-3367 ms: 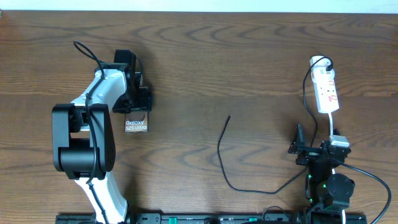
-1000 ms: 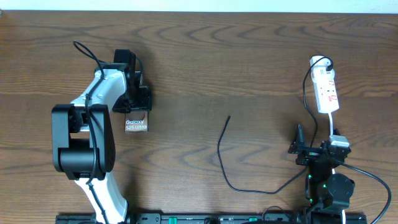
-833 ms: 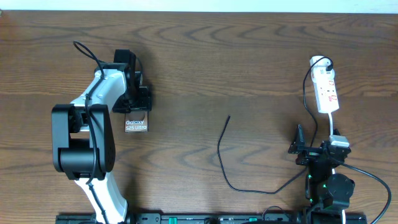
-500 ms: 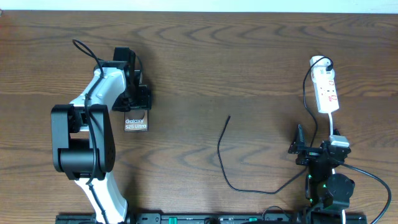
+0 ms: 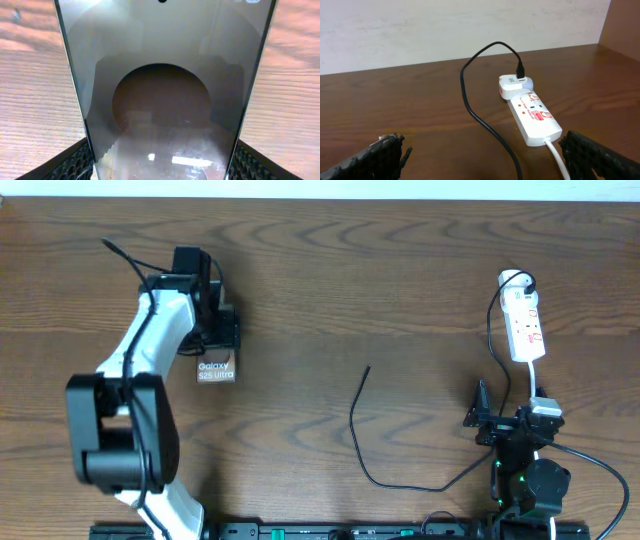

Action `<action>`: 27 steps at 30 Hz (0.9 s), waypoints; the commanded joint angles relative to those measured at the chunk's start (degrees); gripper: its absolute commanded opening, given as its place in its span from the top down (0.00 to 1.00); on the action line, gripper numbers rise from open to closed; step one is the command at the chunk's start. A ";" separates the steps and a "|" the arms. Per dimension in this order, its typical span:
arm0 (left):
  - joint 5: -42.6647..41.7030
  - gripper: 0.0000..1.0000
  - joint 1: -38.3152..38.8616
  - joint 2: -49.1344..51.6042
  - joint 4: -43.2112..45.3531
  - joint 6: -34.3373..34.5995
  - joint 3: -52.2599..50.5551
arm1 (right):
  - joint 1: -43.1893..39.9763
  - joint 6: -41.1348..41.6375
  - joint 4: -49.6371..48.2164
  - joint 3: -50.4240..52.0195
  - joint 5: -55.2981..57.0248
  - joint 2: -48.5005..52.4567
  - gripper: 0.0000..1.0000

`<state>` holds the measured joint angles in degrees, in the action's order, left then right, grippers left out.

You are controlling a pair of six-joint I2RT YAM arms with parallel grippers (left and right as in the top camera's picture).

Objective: Plug charger to phone and switch on socket
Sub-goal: 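Lift the phone off the stand with the left gripper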

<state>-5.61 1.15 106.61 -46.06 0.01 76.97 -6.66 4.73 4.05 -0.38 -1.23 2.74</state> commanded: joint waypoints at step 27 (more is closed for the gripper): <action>-69.90 0.93 -9.31 -8.50 21.42 49.27 2.47 | 0.33 -0.74 0.24 0.07 0.46 -0.17 0.01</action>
<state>-63.33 -6.85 99.42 -26.61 38.81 77.28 -6.66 4.73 4.03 -0.38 -1.23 2.74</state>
